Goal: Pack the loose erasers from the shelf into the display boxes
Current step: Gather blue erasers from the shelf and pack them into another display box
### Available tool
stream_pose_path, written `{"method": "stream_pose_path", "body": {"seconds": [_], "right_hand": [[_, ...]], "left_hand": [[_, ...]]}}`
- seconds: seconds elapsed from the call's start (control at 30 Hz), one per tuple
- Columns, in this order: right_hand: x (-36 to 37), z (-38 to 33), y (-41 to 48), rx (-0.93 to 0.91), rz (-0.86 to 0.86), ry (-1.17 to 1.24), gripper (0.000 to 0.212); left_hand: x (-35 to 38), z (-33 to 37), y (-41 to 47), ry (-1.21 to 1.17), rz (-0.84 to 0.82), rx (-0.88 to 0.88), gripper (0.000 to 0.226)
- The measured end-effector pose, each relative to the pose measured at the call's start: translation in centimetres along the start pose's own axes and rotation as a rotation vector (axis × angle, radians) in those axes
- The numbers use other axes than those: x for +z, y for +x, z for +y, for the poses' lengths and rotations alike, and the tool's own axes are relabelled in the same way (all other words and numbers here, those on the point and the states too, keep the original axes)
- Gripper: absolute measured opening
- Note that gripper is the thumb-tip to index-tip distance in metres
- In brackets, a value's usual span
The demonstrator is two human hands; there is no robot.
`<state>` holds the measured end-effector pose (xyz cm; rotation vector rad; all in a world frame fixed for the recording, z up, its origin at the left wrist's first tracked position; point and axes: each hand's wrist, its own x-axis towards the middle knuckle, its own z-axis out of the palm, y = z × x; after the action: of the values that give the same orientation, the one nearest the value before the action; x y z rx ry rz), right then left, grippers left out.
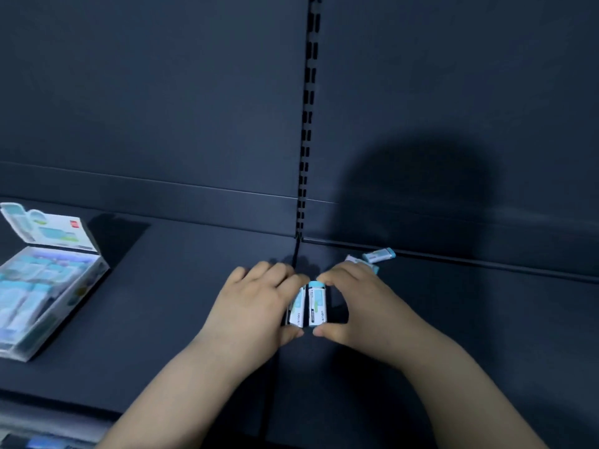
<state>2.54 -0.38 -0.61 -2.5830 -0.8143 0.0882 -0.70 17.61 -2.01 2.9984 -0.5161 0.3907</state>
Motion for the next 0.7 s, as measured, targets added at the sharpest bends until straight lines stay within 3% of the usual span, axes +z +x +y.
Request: {"method": "stream_pose_path", "body": {"seconds": [0.33, 0.6, 0.7], "right_hand": [[7.5, -14.6, 6.1, 0.07, 0.148, 0.096, 0.064], [10.6, -20.6, 6.6, 0.133, 0.122, 0.163, 0.059], [11.4, -21.7, 6.8, 0.124, 0.093, 0.178, 0.058]], "left_hand": [[-3.8, -15.0, -7.8, -0.07, 0.07, 0.059, 0.076], [-4.8, -19.5, -12.4, -0.165, 0.136, 0.078, 0.06], [-4.5, -20.3, -13.8, -0.173, 0.122, 0.057, 0.067]]}}
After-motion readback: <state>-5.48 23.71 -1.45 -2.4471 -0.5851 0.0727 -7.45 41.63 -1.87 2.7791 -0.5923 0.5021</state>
